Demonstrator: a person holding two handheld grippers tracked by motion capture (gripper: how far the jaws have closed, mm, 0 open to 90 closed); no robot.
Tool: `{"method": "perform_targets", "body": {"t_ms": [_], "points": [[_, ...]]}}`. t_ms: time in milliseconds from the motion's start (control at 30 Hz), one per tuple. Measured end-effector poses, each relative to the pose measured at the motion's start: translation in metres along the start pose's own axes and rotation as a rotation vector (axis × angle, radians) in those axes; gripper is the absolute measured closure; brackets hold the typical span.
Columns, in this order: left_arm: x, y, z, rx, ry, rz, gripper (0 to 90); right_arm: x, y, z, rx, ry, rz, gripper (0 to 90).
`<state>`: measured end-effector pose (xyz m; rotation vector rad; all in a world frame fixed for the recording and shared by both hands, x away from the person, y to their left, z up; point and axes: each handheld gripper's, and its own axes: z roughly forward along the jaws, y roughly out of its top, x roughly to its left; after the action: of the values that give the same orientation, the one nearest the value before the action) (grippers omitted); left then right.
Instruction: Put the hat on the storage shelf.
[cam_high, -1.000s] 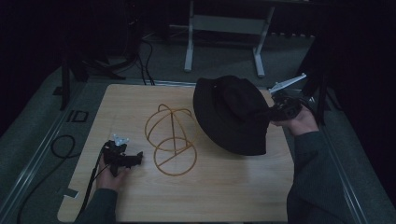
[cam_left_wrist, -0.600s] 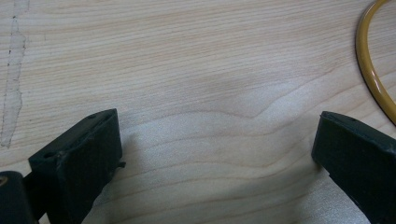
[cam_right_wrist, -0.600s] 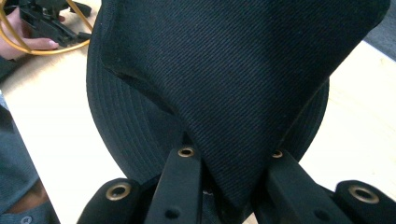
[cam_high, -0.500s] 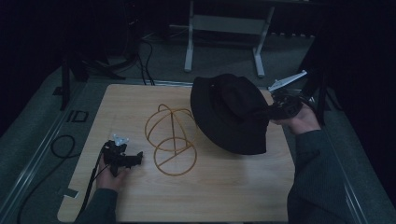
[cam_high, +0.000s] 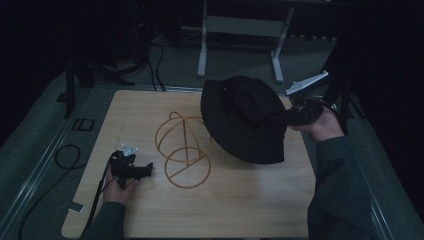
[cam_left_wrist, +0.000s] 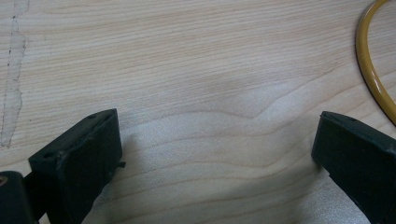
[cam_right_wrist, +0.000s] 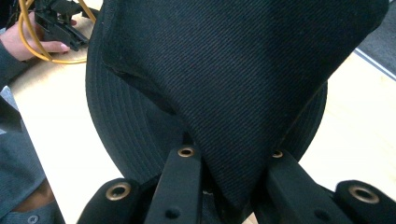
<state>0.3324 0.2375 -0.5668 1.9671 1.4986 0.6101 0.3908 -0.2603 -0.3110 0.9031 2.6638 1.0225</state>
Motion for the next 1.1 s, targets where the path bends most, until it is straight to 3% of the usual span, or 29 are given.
{"method": "perform_targets", "body": {"t_ms": [600, 1100], "points": [[0.000, 0.000, 0.000, 0.000, 0.000, 0.001, 1.8, 0.014, 0.017, -0.011, -0.017, 0.017, -0.053, 84.9], [0.000, 0.000, 0.000, 0.003, 0.000, 0.004, 1.8, 0.029, 0.032, -0.015, 0.003, 0.026, -0.102, 84.8]]}}
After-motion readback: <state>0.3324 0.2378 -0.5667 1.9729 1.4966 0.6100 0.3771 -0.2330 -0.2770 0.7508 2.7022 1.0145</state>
